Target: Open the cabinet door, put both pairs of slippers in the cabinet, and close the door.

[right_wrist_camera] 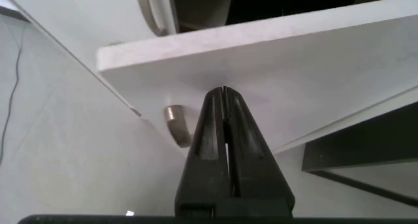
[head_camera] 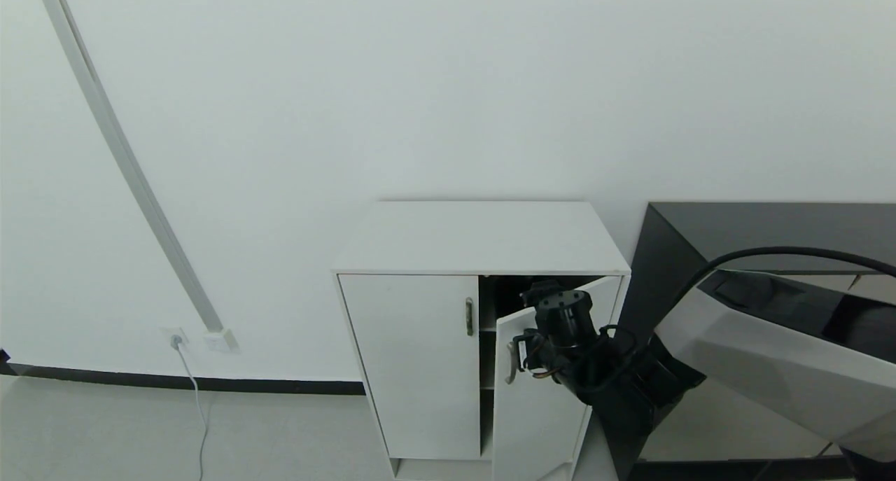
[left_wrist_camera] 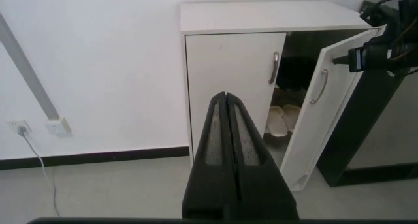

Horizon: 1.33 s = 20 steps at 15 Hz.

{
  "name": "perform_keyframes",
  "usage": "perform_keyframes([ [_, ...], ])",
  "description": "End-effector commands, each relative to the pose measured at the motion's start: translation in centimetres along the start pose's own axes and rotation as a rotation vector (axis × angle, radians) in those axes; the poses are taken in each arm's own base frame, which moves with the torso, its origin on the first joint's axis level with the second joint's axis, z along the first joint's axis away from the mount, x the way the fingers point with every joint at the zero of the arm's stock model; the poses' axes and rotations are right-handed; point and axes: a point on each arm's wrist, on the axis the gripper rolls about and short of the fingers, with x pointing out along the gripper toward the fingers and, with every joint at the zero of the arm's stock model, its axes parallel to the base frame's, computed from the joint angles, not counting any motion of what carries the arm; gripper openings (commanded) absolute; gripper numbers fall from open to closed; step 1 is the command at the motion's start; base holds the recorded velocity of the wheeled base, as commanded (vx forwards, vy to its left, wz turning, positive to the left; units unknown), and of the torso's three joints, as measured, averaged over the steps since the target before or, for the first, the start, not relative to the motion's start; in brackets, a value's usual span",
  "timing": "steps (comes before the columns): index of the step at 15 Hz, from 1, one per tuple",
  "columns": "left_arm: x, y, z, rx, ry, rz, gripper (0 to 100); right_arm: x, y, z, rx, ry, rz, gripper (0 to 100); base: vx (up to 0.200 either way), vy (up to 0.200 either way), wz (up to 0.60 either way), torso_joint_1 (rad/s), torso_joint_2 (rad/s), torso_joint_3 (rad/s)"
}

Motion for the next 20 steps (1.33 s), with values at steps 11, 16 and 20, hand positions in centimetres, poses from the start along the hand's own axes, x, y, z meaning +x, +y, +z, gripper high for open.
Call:
perform_keyframes([
  [11,0.0,0.0,0.0,0.001,0.0,0.0,0,4.9,-0.4,-0.2,0.006,-0.034,-0.034,0,0.0,0.0,0.0,0.0,0.0,0.0],
  [16,0.0,0.0,0.0,0.001,0.0,0.0,0,5.7,-0.8,0.0,-0.007,-0.039,-0.046,0,0.0,0.0,0.0,0.0,0.0,0.0],
  [20,0.0,0.0,0.0,0.001,-0.002,0.0,0,6.2,-1.0,0.2,-0.004,-0.05,-0.051,0,0.0,0.0,0.0,0.0,0.0,0.0],
])
